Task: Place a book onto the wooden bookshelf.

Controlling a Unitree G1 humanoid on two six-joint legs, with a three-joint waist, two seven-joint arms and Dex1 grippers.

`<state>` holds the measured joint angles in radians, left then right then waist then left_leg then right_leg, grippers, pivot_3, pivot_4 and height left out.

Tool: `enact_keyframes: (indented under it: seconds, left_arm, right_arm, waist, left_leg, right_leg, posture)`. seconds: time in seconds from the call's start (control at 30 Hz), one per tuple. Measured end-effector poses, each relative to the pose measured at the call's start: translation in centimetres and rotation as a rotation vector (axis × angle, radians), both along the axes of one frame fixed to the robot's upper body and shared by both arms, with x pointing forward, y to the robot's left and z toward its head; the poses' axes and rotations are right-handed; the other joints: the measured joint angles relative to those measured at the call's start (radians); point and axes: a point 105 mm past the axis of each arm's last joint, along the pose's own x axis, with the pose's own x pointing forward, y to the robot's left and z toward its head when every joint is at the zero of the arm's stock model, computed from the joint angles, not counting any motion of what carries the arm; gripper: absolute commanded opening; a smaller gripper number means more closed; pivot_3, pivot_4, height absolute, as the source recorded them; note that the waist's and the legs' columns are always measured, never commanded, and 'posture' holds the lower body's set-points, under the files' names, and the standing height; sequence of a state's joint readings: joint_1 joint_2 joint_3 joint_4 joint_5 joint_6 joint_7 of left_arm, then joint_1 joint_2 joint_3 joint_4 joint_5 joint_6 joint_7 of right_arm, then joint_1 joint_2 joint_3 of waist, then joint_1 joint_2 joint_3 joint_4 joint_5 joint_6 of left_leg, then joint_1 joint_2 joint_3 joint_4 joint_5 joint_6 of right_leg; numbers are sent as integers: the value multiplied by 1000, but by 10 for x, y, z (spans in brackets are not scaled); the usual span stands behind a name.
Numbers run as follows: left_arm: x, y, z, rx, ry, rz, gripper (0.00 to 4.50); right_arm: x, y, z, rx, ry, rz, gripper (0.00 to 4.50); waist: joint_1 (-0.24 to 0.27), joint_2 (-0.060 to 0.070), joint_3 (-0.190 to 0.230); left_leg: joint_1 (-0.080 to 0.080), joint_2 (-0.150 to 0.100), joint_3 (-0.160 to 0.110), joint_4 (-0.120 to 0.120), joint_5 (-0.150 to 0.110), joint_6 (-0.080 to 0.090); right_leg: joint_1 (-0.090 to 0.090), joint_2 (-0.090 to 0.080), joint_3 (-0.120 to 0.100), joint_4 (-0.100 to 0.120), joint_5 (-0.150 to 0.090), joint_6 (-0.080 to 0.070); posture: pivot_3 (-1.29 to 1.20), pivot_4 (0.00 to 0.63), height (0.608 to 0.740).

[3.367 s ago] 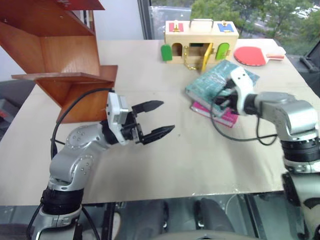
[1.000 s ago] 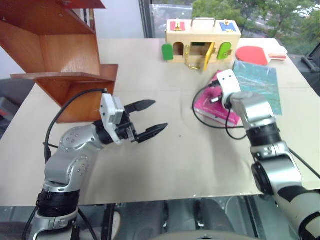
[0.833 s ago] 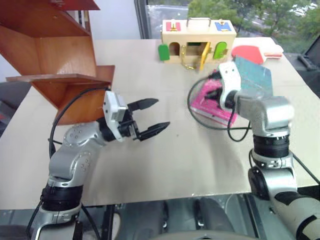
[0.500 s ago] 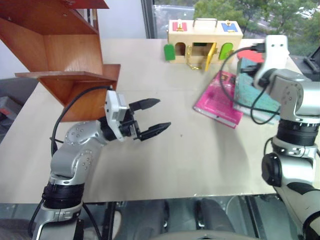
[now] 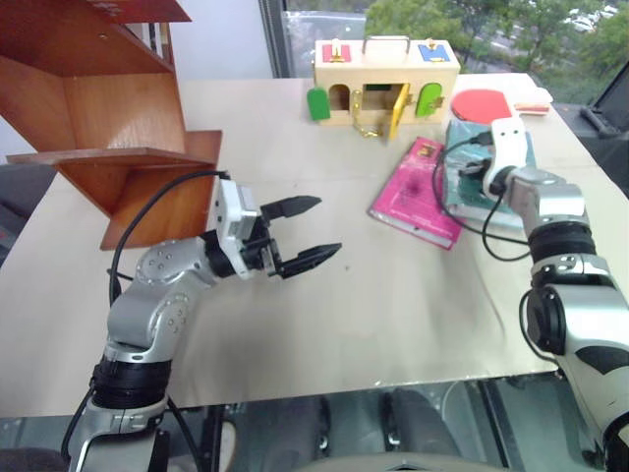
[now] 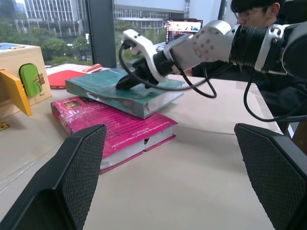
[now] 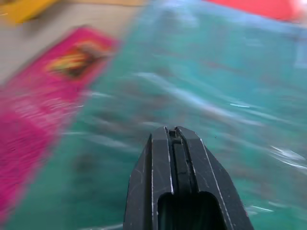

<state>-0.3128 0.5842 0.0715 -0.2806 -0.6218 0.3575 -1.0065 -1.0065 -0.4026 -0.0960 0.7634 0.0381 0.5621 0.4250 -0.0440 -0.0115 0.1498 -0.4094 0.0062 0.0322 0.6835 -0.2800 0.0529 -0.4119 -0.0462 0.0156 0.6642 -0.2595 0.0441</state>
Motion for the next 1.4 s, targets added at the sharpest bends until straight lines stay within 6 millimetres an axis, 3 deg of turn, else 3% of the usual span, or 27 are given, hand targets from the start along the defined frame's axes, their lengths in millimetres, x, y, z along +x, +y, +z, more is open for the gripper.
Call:
enact_keyframes:
  seconds: [0.17,0.33,0.5,0.73,0.83,0.97,1.03,1.07,1.13,1.17,1.2,1.3,1.4]
  left_arm:
    - [0,1,0,1,2,9,4500]
    - [0,1,0,2,3,10,4500]
    - [0,1,-1,4,3,3,4500]
    - [-1,0,0,5,2,-5,4500]
    - [0,-1,1,5,-1,-8,4500]
    - [2,-1,0,1,8,-9,4500]
    - [3,-2,2,0,3,-15,4500]
    - [3,-2,2,1,2,-17,4500]
    - [3,-2,2,1,3,-17,4500]
    - [3,-3,2,-1,3,-20,4500]
    - [3,-2,2,-1,3,-21,4500]
    - [3,-4,2,-3,5,-29,4500]
    - [3,-4,2,-3,6,-30,4500]
  right_arm:
    - [-28,24,-13,-25,25,165,77]
    - [-72,44,-33,-35,83,289,77]
    - [-96,51,-38,-41,101,337,77]
    - [-91,46,-16,25,26,255,77]
    - [-89,44,21,78,-83,225,77]
    - [-90,37,52,94,-174,180,77]
    - [-87,12,64,58,-190,71,77]
    - [-85,-19,69,-17,-186,-49,77]
    - [-85,-33,69,-38,-179,-102,77]
    - [-86,-73,68,-113,-131,-246,77]
    - [-87,-77,67,-119,-125,-261,77]
    - [-99,-134,64,-230,-32,-442,77]
    - [-106,-151,54,-231,54,-491,77]
  waist:
    - [5,-4,-4]
    - [10,-6,-9]
    - [11,-7,-10]
    - [12,-2,-7]
    - [15,2,-4]
    - [21,2,-4]
    - [29,3,-3]
    - [38,3,-3]
    - [41,3,-3]
    - [43,3,-3]
    - [44,3,-3]
    - [43,3,-3]
    - [32,3,-3]
  left_leg:
    - [2,0,-1,0,0,0]
    - [16,0,-4,-2,-3,4]
    - [18,0,-6,-2,-3,4]
    - [10,-1,-6,-2,-3,3]
    - [-1,-2,-6,-2,0,0]
    - [-7,-2,-7,-2,0,-1]
    - [-7,-2,-6,-2,0,0]
    - [-7,-4,-6,-1,0,0]
    - [-7,-4,-6,-1,0,0]
    - [-7,-4,-5,-1,-1,1]
    - [-7,-4,-5,-1,-1,1]
    - [-7,-3,-4,-1,-1,1]
    - [-5,-1,-2,-1,-1,1]
  right_leg:
    - [3,-2,0,0,0,0]
    - [17,-4,-4,-3,0,-1]
    - [18,-6,-5,-2,2,-3]
    - [12,-7,-5,-3,2,-4]
    - [0,-7,-5,-1,2,-3]
    - [-5,-5,-6,-2,2,-3]
    - [-5,-6,-6,-3,2,-3]
    - [-4,-6,-6,-4,2,-3]
    - [-3,-6,-7,-5,2,-3]
    - [-3,-6,-6,-5,2,-3]
    - [-3,-6,-6,-5,2,-3]
    - [-3,-4,-6,-5,2,-3]
    - [-3,-1,-3,-5,2,-3]
  posture:
    - [0,150,740]
    - [0,150,740]
    - [0,150,740]
    - [0,150,740]
    - [0,150,740]
    - [0,150,740]
    - [0,150,740]
    - [0,150,740]
    - [0,150,740]
    - [0,150,740]
    - [0,150,740]
    - [0,150,740]
    - [0,150,740]
